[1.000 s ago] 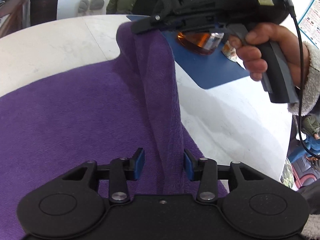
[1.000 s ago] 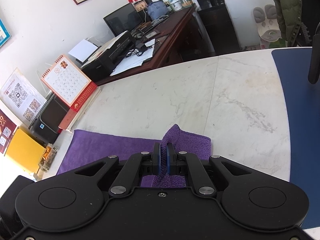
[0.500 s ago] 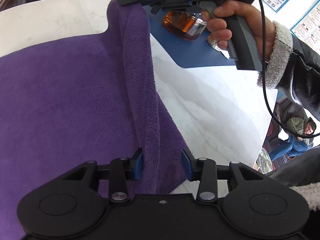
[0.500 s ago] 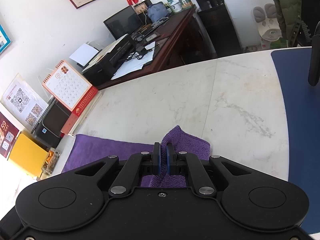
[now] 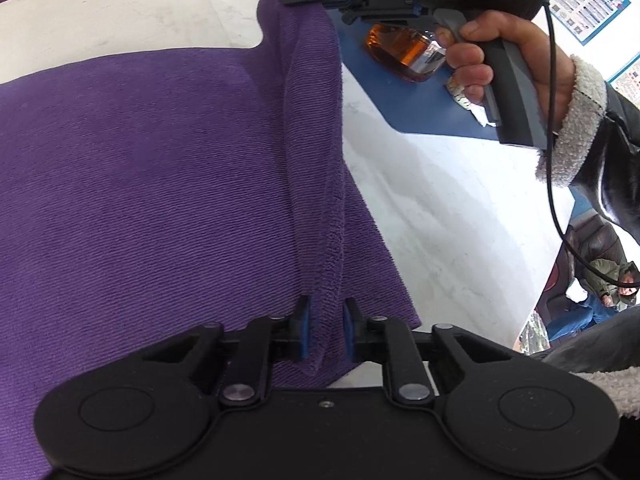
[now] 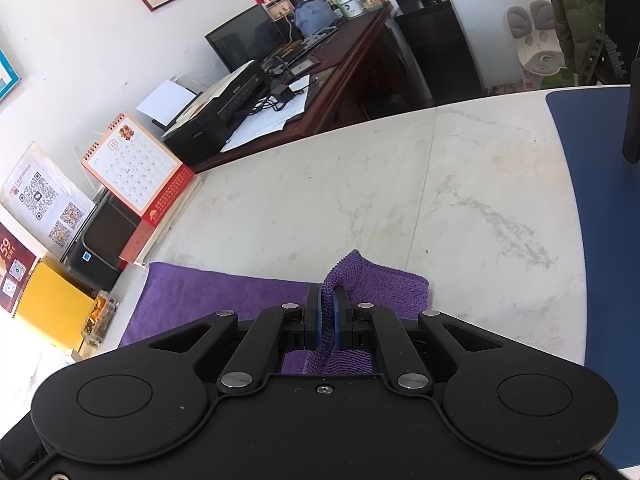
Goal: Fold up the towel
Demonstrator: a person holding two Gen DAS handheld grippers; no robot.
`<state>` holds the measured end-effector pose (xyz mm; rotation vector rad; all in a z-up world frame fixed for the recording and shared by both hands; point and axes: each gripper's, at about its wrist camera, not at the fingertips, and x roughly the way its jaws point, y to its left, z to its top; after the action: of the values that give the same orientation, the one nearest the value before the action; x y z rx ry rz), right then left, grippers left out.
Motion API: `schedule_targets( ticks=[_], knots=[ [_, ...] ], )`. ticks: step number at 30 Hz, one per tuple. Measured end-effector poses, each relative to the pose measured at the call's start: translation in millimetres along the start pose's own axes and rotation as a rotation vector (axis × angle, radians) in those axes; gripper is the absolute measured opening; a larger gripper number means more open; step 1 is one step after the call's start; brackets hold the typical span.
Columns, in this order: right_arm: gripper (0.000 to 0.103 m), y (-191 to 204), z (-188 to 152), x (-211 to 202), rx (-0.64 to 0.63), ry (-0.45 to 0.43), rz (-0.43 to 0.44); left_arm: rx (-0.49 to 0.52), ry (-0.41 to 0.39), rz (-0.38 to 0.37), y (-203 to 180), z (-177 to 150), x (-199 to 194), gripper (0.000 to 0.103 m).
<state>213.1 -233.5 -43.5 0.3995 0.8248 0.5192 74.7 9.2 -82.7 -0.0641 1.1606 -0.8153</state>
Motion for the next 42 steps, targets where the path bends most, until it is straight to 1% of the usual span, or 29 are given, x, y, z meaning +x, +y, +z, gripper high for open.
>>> schedule_targets(
  ticks=[6, 10, 14, 20, 22, 31, 38, 42],
  knots=[
    [0.005, 1, -1, 0, 0.006, 0.001, 0.0, -0.038, -0.027, 0.025, 4, -4, -6, 0.003],
    [0.005, 1, -1, 0, 0.01, 0.001, 0.001, -0.021, -0.051, -0.003, 0, -7, -16, 0.002],
    [0.005, 3, -1, -1, 0.014, -0.003, 0.003, -0.015, -0.085, -0.011, -2, -9, -28, 0.002],
    [0.005, 13, 3, -6, 0.021, -0.024, 0.014, -0.062, -0.167, -0.039, 4, -16, -53, 0.002],
    [0.005, 16, 4, -8, 0.023, -0.03, 0.017, -0.068, -0.184, -0.041, 8, -19, -59, 0.002],
    [0.005, 41, 10, -8, -0.007, -0.045, 0.027, -0.088, -0.262, -0.054, 17, -32, -83, 0.002],
    [0.005, 65, 15, -1, -0.037, -0.043, 0.036, -0.11, -0.314, -0.054, 33, -51, -109, 0.002],
    [0.005, 80, 18, 6, -0.054, -0.04, 0.044, -0.12, -0.34, -0.04, 32, -55, -108, 0.002]
  ],
)
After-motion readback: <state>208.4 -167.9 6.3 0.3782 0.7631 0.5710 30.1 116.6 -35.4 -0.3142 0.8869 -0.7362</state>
